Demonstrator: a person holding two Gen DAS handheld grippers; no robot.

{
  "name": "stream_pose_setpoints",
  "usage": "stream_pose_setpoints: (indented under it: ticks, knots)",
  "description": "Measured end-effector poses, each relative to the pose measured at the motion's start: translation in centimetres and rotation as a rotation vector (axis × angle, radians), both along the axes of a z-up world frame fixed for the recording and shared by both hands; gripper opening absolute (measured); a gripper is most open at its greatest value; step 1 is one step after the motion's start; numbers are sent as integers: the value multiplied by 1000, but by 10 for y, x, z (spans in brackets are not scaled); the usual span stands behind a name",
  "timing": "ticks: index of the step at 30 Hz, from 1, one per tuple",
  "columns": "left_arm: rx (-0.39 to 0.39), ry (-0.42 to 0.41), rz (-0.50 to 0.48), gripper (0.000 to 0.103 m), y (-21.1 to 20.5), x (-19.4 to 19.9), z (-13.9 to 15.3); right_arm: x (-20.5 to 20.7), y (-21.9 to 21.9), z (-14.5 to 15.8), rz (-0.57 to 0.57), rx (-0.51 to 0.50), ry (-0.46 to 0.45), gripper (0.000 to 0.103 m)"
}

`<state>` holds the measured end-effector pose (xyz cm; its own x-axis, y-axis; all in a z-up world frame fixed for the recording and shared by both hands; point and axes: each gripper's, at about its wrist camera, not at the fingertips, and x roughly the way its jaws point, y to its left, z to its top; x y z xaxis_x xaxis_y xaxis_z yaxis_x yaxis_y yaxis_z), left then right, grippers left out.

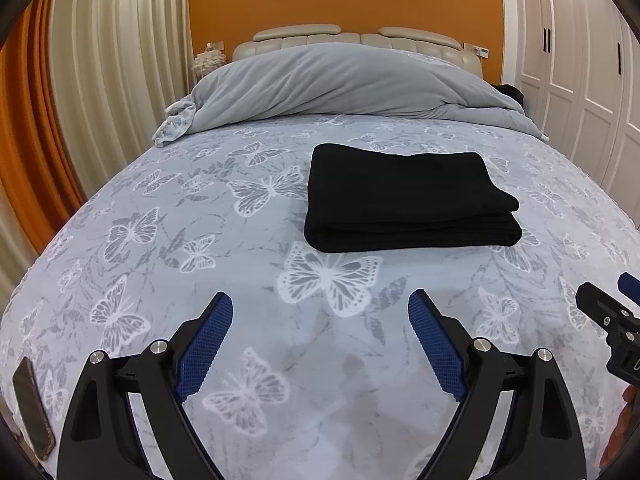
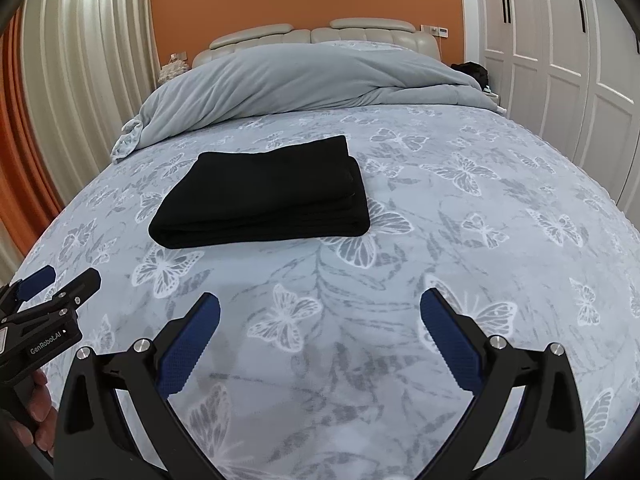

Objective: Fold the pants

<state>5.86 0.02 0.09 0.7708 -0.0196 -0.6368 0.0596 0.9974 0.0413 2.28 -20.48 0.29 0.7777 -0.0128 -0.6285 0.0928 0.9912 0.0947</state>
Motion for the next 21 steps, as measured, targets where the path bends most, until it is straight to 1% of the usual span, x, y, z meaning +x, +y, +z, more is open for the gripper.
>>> stream_pose_setpoints:
  ticks: [21]
  knots:
    - [14,-5,6,87,1,3,-1,0,2,0,6,0,1,98]
